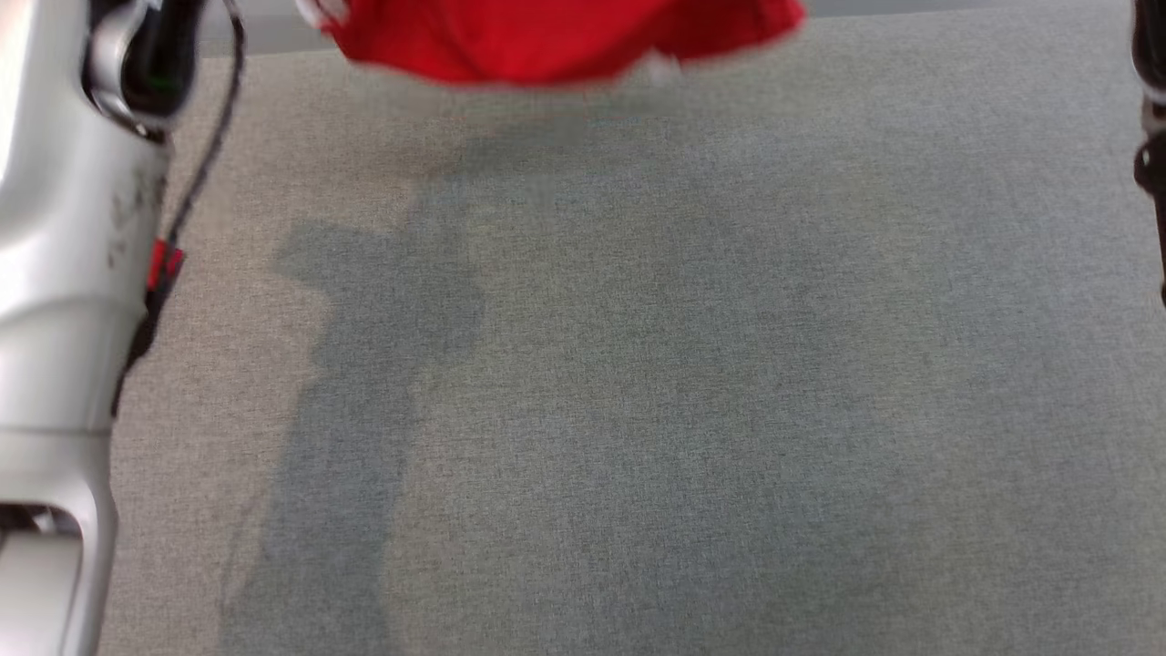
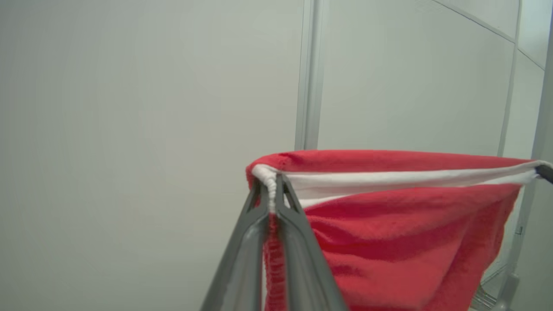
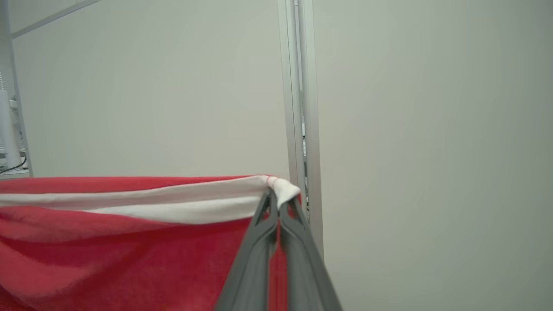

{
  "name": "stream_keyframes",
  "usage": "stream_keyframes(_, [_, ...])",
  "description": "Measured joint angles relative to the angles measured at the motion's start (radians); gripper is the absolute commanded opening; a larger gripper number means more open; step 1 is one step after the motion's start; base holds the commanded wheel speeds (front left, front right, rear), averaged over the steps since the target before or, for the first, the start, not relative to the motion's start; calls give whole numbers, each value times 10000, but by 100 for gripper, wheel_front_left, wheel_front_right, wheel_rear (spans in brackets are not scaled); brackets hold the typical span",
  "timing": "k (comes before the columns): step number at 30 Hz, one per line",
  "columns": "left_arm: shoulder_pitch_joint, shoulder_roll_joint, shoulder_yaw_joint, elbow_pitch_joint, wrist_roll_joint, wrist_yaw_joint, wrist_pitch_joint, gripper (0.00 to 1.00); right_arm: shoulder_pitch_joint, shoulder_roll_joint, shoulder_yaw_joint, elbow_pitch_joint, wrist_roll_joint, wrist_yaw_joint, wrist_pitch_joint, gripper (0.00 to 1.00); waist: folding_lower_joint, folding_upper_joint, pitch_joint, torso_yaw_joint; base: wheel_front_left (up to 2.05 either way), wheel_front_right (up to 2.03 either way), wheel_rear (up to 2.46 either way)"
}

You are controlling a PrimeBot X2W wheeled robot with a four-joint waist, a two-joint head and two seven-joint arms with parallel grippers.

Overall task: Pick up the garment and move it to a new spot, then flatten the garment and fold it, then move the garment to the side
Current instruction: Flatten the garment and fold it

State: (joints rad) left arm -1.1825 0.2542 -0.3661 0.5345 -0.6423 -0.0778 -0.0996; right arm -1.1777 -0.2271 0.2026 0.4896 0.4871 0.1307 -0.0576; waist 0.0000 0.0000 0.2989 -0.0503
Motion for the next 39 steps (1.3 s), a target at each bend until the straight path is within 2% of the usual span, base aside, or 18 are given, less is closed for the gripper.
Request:
stream_keyframes(4, [-1111,-192,127,1732,244,-4,-932,0,-1202,453,305,1674,90,2,-823,0,0,0,48,-20,0,0,0])
stream_keyframes(9, [-1179,-692,-12,3802,351,-56,-1398,0,-1373,1062,899,3730,366,2,-1409,0,0,0,175,-32,0,0,0])
stream_keyframes(15, [-8,-1521,44,5718,90,-140,-1567,0,-518,1557,1507,5605,1250,0,-1553,0,0,0,531,27,0,0,0])
stream_keyframes(20, [802,-1835,-151,6385,65,-355,-1607,0,559,1701,2489,5973,1914,0,-1718,0,0,0,815,172,0,0,0])
stream_keyframes(26, [2758,-1971,167,5160,-117,-460,-1622,0,2572,1682,3638,4982,2884,2,-1931,0,0,0,615,167,0,0,0])
stream_keyframes(31, [5102,-1983,71,3473,105,-520,-1620,0,4371,1060,4418,4054,3624,0,-1998,0,0,0,158,111,0,0,0])
stream_keyframes(35, [6852,-1931,-360,2046,247,-520,-1628,0,5753,504,4339,2792,3900,0,-2025,0,0,0,-277,148,0,0,0])
stream_keyframes(39, [8429,-1513,-742,815,355,-520,-1638,0,7500,88,3816,1639,3764,0,-2029,0,0,1,-777,235,0,0,0])
